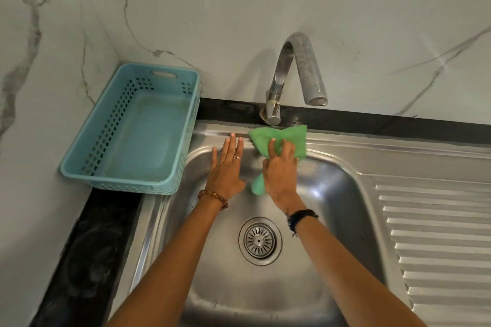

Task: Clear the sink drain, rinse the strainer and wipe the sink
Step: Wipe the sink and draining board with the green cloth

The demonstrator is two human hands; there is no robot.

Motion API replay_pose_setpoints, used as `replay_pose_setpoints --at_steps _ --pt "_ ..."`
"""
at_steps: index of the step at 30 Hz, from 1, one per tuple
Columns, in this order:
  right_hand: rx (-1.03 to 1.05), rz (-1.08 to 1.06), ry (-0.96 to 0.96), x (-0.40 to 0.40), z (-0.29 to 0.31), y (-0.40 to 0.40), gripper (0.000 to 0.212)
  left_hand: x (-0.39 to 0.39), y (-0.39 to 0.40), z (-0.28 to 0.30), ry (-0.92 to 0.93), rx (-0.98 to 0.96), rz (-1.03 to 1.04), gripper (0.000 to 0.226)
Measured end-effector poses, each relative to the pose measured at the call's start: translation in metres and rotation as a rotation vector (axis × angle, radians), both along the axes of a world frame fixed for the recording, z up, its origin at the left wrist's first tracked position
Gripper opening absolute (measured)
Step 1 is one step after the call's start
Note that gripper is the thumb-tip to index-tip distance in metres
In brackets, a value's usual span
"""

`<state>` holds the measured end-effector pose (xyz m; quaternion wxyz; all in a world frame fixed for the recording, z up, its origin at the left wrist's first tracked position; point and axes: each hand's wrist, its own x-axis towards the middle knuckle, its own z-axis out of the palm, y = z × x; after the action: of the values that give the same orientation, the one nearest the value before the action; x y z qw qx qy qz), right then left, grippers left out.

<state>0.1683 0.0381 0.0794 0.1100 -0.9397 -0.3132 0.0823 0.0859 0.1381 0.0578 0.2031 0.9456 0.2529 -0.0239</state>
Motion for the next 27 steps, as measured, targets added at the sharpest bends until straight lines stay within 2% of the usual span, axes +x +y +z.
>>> replay_pose_setpoints --at_steps 3,6,9,12,15,17,20,23,25,27 --pt "-0.018 0.141 -0.01 -0.013 -0.006 0.015 0.071 0.001 0.001 0.001 0.027 -0.008 0.005 0.096" --pt "-0.049 0.17 -0.068 -0.008 -0.009 0.008 0.075 0.003 -0.002 0.004 0.04 -0.006 0.051 0.097" --pt "-0.099 0.108 -0.105 0.014 -0.006 -0.021 0.07 0.009 -0.01 0.009 0.106 0.022 0.128 0.099" --pt "-0.13 -0.002 -0.057 0.046 0.002 -0.062 0.063 0.015 -0.027 0.013 0.136 0.052 0.206 0.094" --pt "-0.12 -0.048 -0.022 0.079 0.012 -0.104 0.06 0.032 -0.066 0.016 0.138 0.06 0.133 0.087" --pt "-0.1 -0.046 0.04 0.095 0.021 -0.124 0.058 0.051 -0.099 0.02 0.088 -0.006 0.098 0.082" --pt "0.005 -0.086 0.236 0.119 0.034 -0.143 0.043 0.076 -0.147 0.032 -0.082 -0.272 0.158 0.07" --pt "0.321 -0.126 0.536 0.138 0.055 -0.167 0.03 0.095 -0.186 0.053 -0.307 -0.603 0.241 0.063" --pt "0.672 -0.26 0.899 0.142 0.072 -0.186 0.027 0.106 -0.206 0.07 -0.377 -0.648 0.207 0.067" --pt "0.934 -0.346 1.207 0.145 0.085 -0.208 0.022 0.118 -0.223 0.088 -0.422 -0.563 0.141 0.066"
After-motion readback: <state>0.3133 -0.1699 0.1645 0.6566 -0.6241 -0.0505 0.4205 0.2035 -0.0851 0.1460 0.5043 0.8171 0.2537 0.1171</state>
